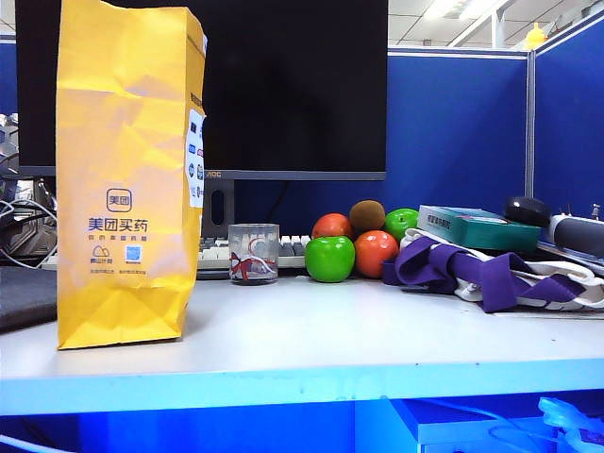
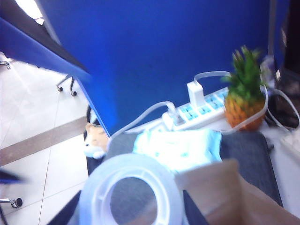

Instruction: Pick up the transparent tape and throw it into the yellow paper bag.

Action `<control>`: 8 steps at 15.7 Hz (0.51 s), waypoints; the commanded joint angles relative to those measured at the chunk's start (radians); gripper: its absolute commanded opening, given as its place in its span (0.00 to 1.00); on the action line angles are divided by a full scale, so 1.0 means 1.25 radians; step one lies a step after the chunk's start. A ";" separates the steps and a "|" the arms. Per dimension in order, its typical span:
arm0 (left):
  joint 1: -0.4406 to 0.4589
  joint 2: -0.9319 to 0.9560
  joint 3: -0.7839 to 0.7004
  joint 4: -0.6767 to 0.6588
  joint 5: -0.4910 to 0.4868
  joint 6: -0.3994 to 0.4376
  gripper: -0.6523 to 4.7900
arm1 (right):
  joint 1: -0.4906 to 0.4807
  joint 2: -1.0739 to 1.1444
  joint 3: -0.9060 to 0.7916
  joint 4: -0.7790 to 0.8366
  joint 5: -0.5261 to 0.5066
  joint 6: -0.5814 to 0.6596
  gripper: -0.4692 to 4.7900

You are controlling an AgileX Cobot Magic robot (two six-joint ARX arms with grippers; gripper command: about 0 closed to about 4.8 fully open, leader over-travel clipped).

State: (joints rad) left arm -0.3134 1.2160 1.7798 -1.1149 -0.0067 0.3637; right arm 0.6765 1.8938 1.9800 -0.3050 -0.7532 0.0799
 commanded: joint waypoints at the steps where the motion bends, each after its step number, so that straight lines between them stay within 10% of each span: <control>1: 0.001 -0.001 0.000 0.017 0.003 0.002 0.97 | -0.017 0.036 0.008 0.009 0.005 0.001 0.47; 3: 0.001 -0.001 0.000 0.017 0.003 0.002 0.97 | -0.027 0.047 0.008 0.016 0.015 -0.001 0.55; 5: 0.001 0.001 0.000 0.023 0.003 0.002 0.97 | -0.027 0.047 0.016 0.031 0.042 -0.001 0.94; 8: 0.001 0.002 0.000 0.044 0.003 0.000 0.98 | -0.028 0.046 0.017 0.046 0.073 -0.001 1.00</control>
State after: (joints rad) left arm -0.3122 1.2205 1.7798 -1.0790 -0.0067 0.3660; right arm 0.6426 1.9598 1.9965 -0.2619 -0.6807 0.0792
